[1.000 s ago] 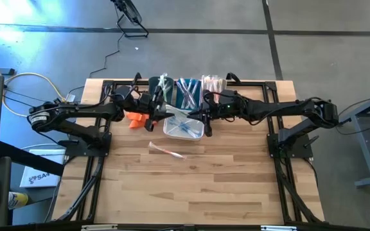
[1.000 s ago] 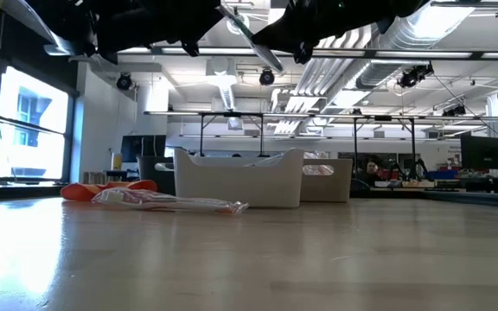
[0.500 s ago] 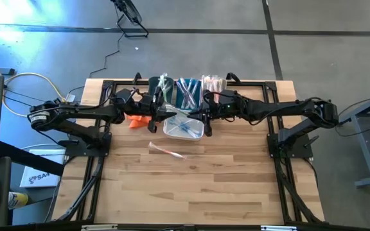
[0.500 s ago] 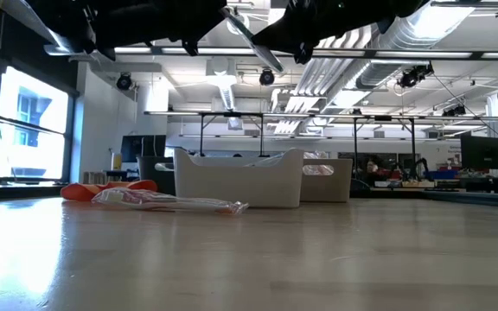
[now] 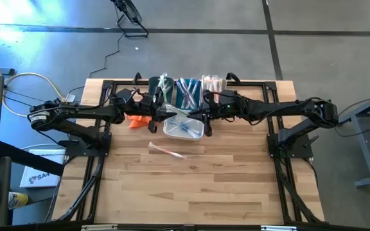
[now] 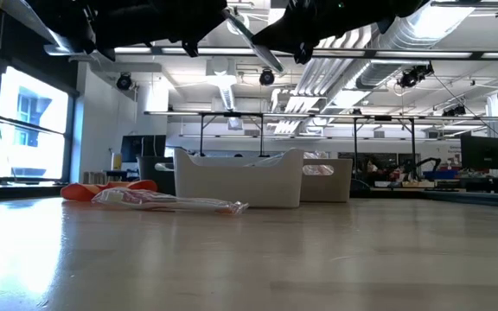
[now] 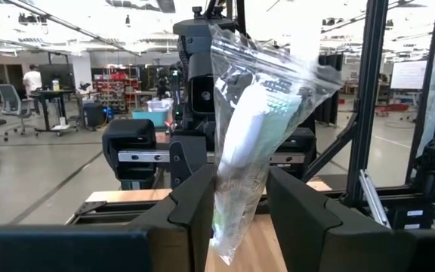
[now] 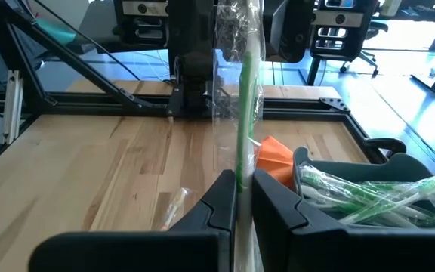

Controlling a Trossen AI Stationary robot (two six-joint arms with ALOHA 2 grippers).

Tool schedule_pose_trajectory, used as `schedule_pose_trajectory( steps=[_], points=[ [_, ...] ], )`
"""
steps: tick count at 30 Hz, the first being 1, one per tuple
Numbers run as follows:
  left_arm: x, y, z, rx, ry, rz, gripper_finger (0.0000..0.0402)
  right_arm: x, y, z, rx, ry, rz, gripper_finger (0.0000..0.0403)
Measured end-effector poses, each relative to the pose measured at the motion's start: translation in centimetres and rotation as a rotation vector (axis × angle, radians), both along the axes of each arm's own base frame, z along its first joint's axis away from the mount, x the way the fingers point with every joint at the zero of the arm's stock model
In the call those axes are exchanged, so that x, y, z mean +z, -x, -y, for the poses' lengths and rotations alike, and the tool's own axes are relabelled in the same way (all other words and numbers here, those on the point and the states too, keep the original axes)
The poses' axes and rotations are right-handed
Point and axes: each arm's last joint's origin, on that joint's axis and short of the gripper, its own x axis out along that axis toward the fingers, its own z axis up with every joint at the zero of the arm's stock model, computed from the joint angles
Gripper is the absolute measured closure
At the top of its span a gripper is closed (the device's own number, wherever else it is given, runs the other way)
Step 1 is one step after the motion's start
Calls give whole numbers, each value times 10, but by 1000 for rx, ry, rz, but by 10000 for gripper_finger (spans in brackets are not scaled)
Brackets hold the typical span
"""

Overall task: Pick & Place Toothbrushes
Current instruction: Put the green toothbrush into the dark blue bin

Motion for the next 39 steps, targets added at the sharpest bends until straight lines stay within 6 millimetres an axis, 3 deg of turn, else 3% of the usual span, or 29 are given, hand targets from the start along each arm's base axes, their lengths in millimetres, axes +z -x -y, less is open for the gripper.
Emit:
schedule_pose_trajectory(
  steps=[9,22,32,39],
  points=[
    [0,0,0,0,0,0,288,0,0,0,0,0,0,384],
    [0,0,0,6,1,0,365,0,0,0,5,-1,1,384],
    [0,0,-1,15,3,1,386,0,0,0,7,-2,1,384],
    [0,0,-1,13,5,-4,387,0,0,0,3,2,0,344]
  ],
)
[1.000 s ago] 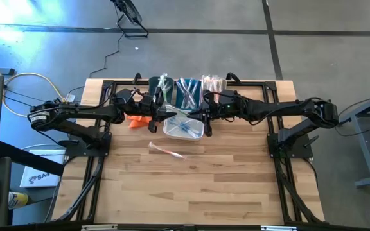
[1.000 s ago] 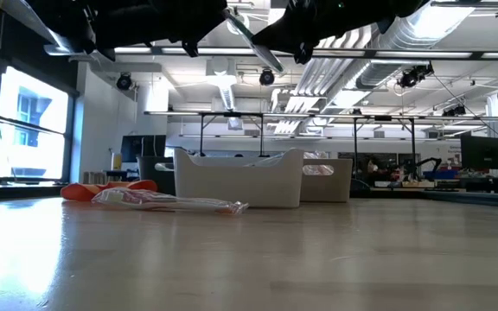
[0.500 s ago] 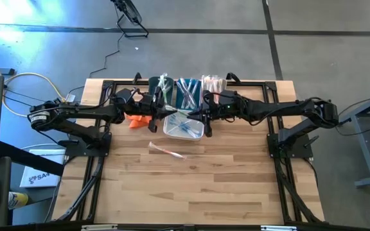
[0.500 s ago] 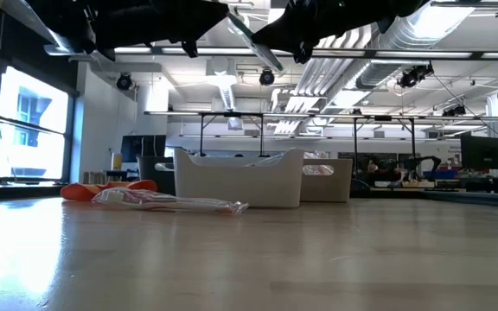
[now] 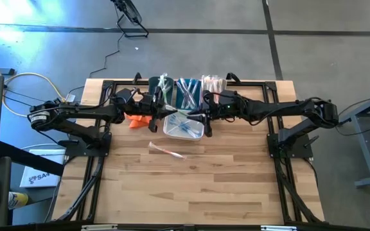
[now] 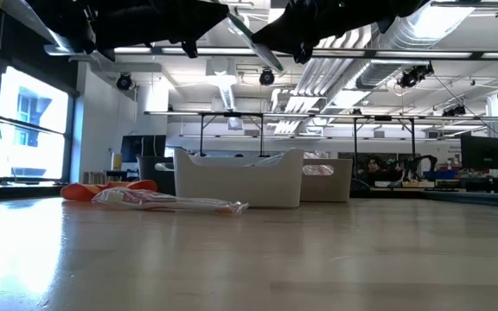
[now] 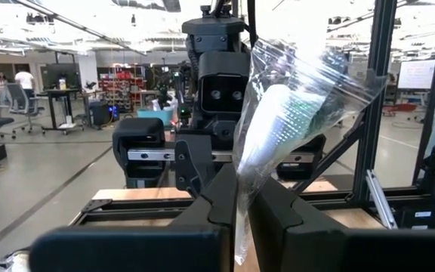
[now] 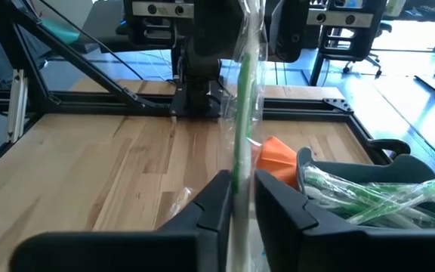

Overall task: Pick & Place Toothbrushes
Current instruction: Put the green toothbrush into the dark blue bin

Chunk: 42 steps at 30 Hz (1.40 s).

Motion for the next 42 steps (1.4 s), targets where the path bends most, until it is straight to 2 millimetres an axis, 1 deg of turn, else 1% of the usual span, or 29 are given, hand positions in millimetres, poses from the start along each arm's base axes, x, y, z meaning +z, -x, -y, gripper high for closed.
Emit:
schedule_pose_trajectory(
  steps=[6,11,14,18,24,26,30,32,34,38,42],
  points=[
    [-1,0,0,-6,3,-13,387,0,0,0,2,1,-1,297],
    [-2,0,0,-7,7,-22,388,0,1,-4,4,2,-9,249],
    [-2,0,0,-7,7,-22,388,4,7,-6,7,-3,-32,224],
    [-2,0,0,-6,4,-22,388,11,22,-8,7,-11,-80,206],
    [-2,0,0,2,-14,-20,388,33,51,-13,6,-12,-77,204],
    [-2,0,0,4,-16,-20,388,38,61,-14,-29,-24,-89,208],
    [1,8,-10,45,10,-46,388,46,80,-14,-123,-51,-110,216],
    [1,15,-18,80,67,-87,388,48,87,-15,-146,-54,-117,219],
    [3,24,-27,119,134,-111,388,48,90,-15,-151,-68,-135,223],
    [6,44,-43,208,235,-159,388,46,89,-15,-157,-98,-143,229],
    [9,64,-53,294,267,-185,388,40,83,-14,-160,-106,-172,231]
  ],
)
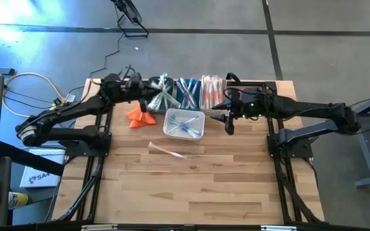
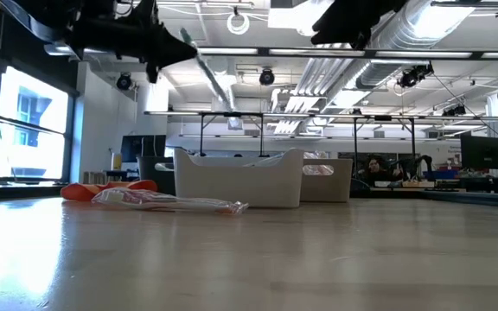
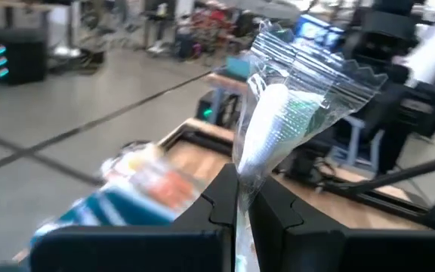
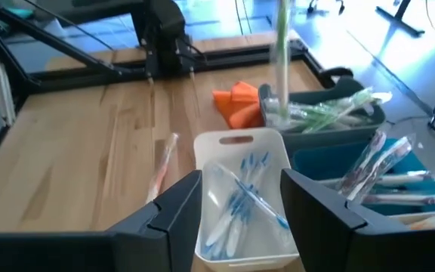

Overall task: Pick & Place Toothbrushes
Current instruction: Put the green toothbrush into the dark blue bin

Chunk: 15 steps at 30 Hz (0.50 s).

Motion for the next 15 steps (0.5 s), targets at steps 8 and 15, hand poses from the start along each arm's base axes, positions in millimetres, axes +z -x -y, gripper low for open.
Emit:
schedule_pose_trajectory(
  steps=[8,15],
  points=[
    [-13,25,-21,176,163,-124,388,-21,-19,4,-30,1,-91,231],
    [-29,35,-28,340,259,-259,388,-41,-35,7,-29,-12,-172,237]
  ],
)
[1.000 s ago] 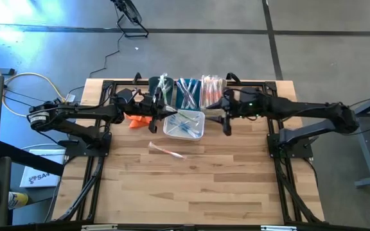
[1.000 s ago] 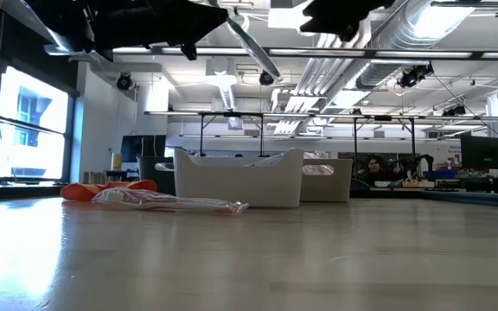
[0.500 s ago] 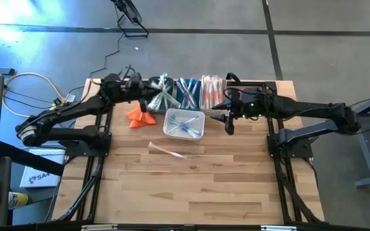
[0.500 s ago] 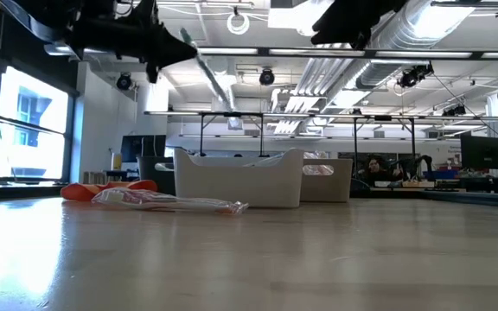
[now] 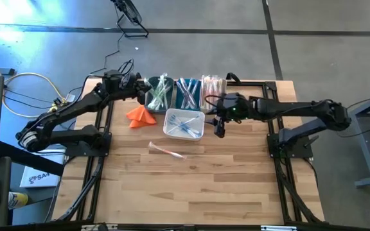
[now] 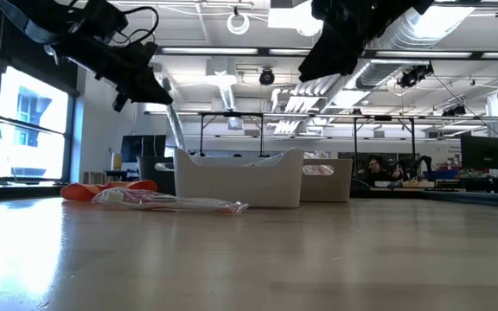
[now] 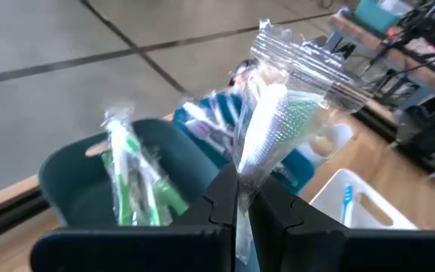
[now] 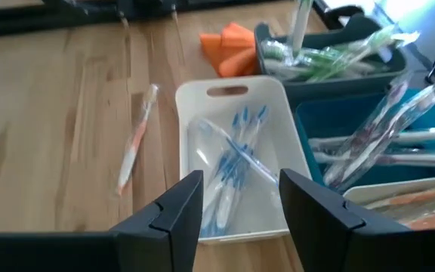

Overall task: Pick & Place Toothbrushes
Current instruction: Put the green toothbrush into the dark blue bin

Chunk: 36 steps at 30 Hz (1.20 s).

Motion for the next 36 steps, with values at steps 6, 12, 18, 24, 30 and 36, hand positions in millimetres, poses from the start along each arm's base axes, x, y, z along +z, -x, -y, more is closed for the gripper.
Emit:
schedule_pose_trajectory(
  steps=[6,12,18,24,30,36],
  points=[
    [-8,-2,-3,16,37,-43,388,-10,-8,1,0,-5,-32,248],
    [-25,-11,-12,14,118,-82,388,-9,-8,1,8,-10,-23,256],
    [-38,-20,-21,3,157,-90,388,-8,-9,1,8,-8,-13,257],
    [-47,-26,-26,-15,183,-91,386,-8,-9,1,7,-7,-14,257],
    [-52,-28,-29,-11,201,-98,366,-8,-9,1,7,-6,-14,257],
    [-50,-29,-29,-15,176,-86,311,-8,-9,1,9,-3,-8,257]
  ],
)
